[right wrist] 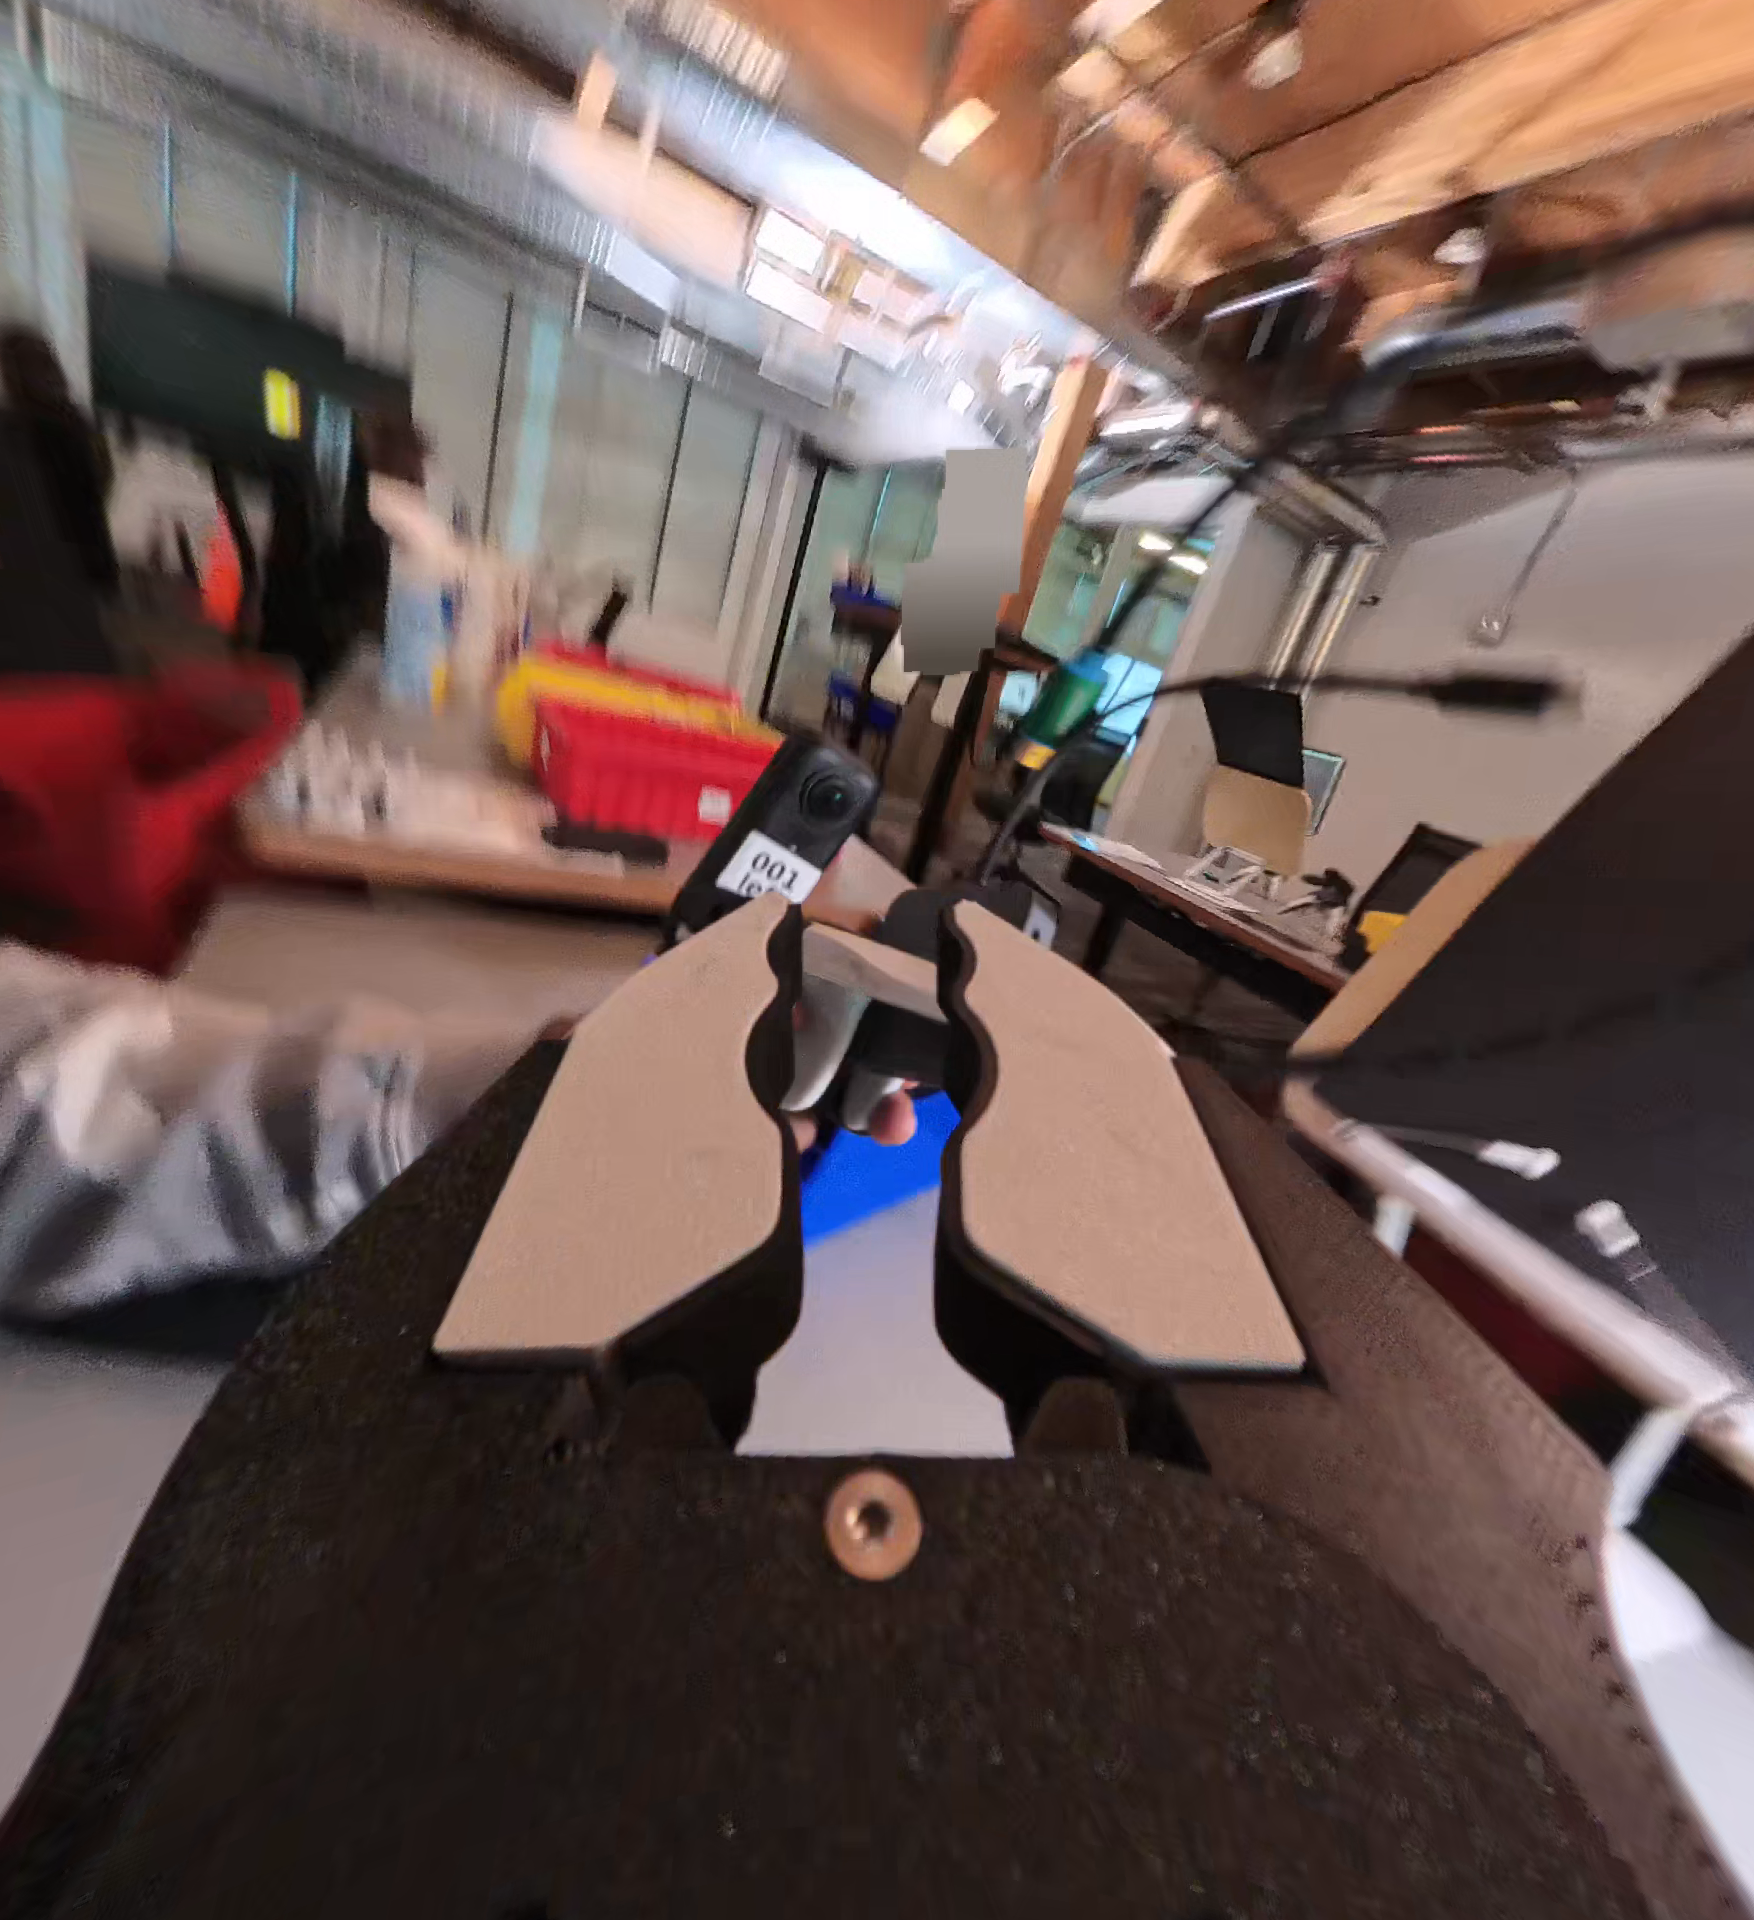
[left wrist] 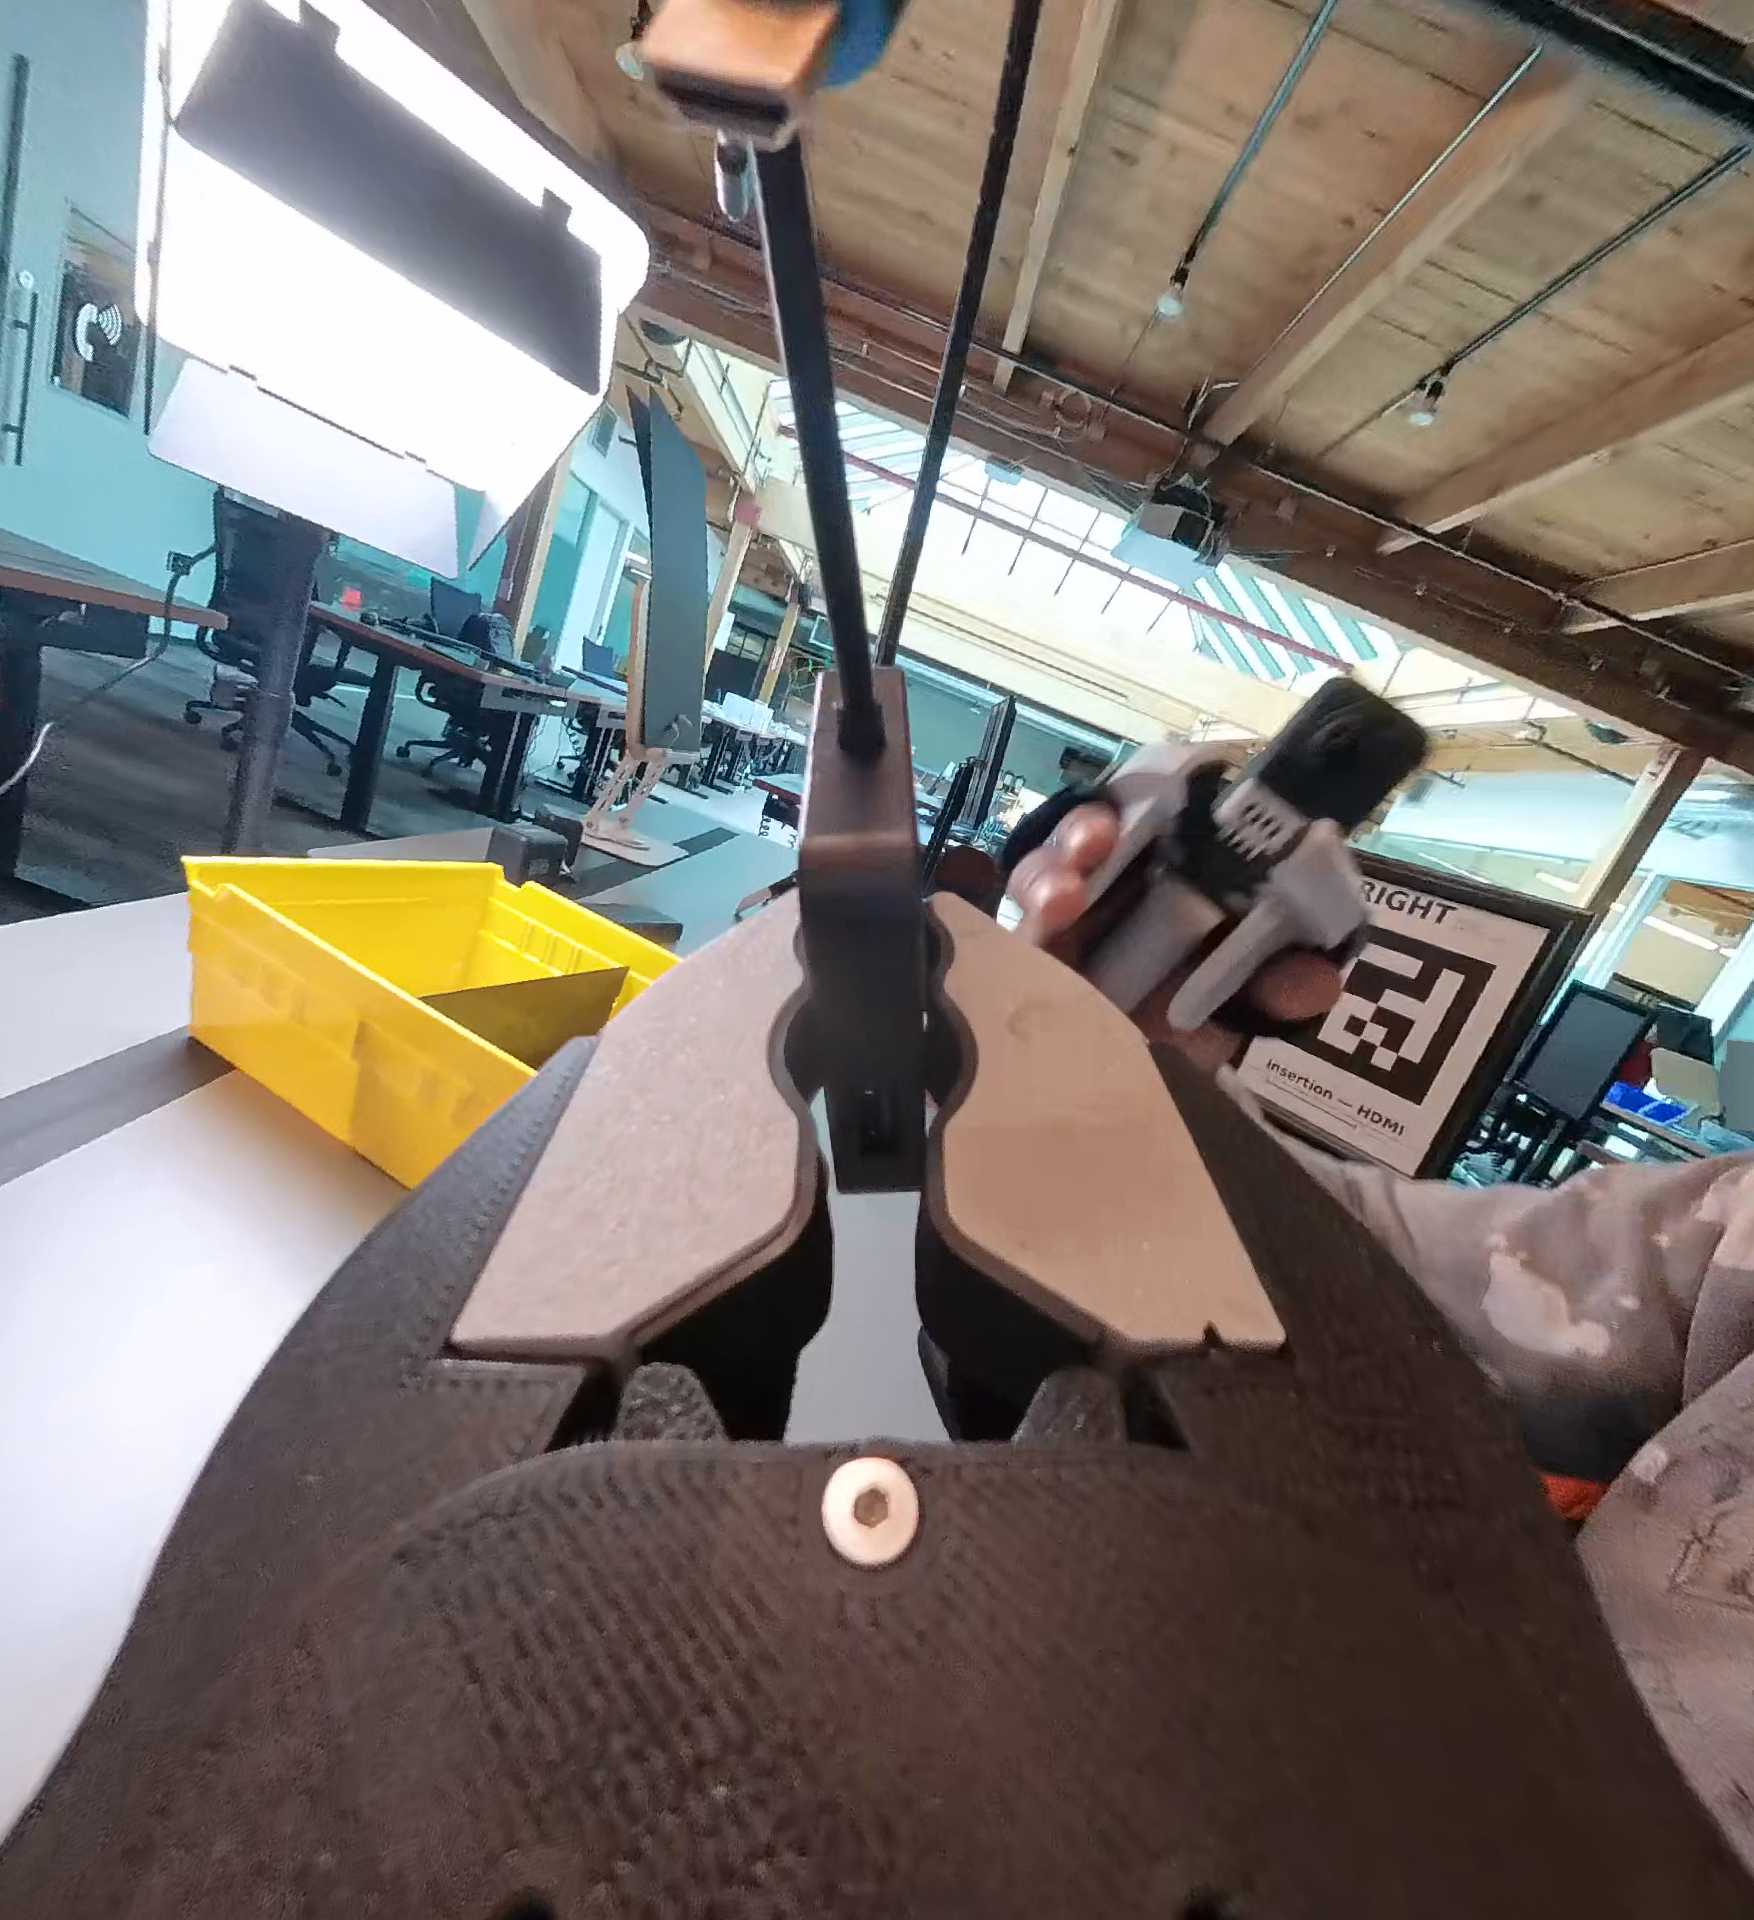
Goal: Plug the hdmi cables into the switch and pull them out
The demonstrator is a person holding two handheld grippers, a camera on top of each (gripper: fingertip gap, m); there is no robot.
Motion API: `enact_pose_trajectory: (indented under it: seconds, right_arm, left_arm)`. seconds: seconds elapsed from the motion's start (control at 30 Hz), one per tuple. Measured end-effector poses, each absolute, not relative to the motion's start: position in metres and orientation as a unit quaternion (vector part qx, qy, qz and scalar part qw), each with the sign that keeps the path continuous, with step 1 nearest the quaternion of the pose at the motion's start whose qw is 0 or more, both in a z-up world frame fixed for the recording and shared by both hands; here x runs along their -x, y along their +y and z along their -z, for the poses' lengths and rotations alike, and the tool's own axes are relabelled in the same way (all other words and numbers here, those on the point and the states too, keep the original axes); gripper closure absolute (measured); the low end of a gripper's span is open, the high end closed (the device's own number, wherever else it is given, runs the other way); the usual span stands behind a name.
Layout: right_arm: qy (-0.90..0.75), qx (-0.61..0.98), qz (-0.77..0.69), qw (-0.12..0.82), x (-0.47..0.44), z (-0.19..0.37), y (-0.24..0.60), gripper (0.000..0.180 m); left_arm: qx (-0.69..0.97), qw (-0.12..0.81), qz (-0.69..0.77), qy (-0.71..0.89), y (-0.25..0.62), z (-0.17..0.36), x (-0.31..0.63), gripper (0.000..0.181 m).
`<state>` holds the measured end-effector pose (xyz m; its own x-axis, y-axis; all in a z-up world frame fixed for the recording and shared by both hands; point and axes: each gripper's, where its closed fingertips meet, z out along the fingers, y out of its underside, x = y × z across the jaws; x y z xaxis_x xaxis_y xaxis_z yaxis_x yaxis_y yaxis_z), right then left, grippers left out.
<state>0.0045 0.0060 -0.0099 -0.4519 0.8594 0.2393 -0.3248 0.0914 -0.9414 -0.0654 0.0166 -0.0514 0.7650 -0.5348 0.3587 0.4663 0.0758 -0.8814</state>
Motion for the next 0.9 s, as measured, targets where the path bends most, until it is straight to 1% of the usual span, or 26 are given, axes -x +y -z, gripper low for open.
enact_pose_trajectory:
  seconds: [0.1,0.17,0.2,0.27,0.37,0.43,0.6,0.67,0.7,0.77,0.83,0.9]
  right_arm:
    - [-0.467,0.317,-0.725,0.395,0.016,0.035,0.032,0.154]
    - [-0.417,0.342,-0.772,0.335,0.028,0.045,0.041,0.148]
    - [-0.403,0.342,-0.789,0.313,0.032,0.046,0.041,0.147]
    - [-0.402,0.335,-0.803,0.284,0.038,0.047,0.036,0.15]
    - [-0.388,0.329,-0.816,0.274,0.04,0.045,0.035,0.166]
    - [-0.382,0.325,-0.825,0.261,0.039,0.045,0.035,0.167]
    - [-0.371,0.312,-0.84,0.244,0.033,0.04,0.034,0.169]
    - [-0.371,0.305,-0.84,0.251,0.029,0.036,0.034,0.169]
    - [-0.354,0.3,-0.847,0.26,0.025,0.03,0.041,0.169]
    - [-0.248,0.281,-0.888,0.269,-0.001,0.004,0.092,0.169]
    - [-0.272,0.273,-0.86,0.334,-0.025,-0.009,0.119,0.169]
    - [-0.291,0.271,-0.845,0.357,-0.04,-0.015,0.127,0.169]
  left_arm:
    - [0.592,0.731,0.338,0.035,0.018,0.052,0.062,0.166]
    - [0.597,0.725,0.342,0.042,0.019,0.054,0.056,0.166]
    - [0.602,0.721,0.34,0.048,0.021,0.055,0.052,0.166]
    - [0.611,0.714,0.336,0.057,0.023,0.059,0.046,0.166]
    - [0.612,0.711,0.339,0.066,0.024,0.059,0.039,0.166]
    - [0.613,0.711,0.338,0.067,0.024,0.059,0.038,0.166]
    - [0.607,0.715,0.34,0.07,0.023,0.056,0.033,0.166]
    - [0.602,0.719,0.341,0.075,0.023,0.053,0.03,0.166]
    - [0.599,0.721,0.339,0.078,0.023,0.051,0.029,0.166]
    - [0.587,0.735,0.334,0.064,0.016,0.045,0.039,0.166]
    - [0.593,0.741,0.31,0.054,0.006,0.048,0.057,0.166]
    - [0.594,0.744,0.3,0.055,0.001,0.046,0.062,0.166]
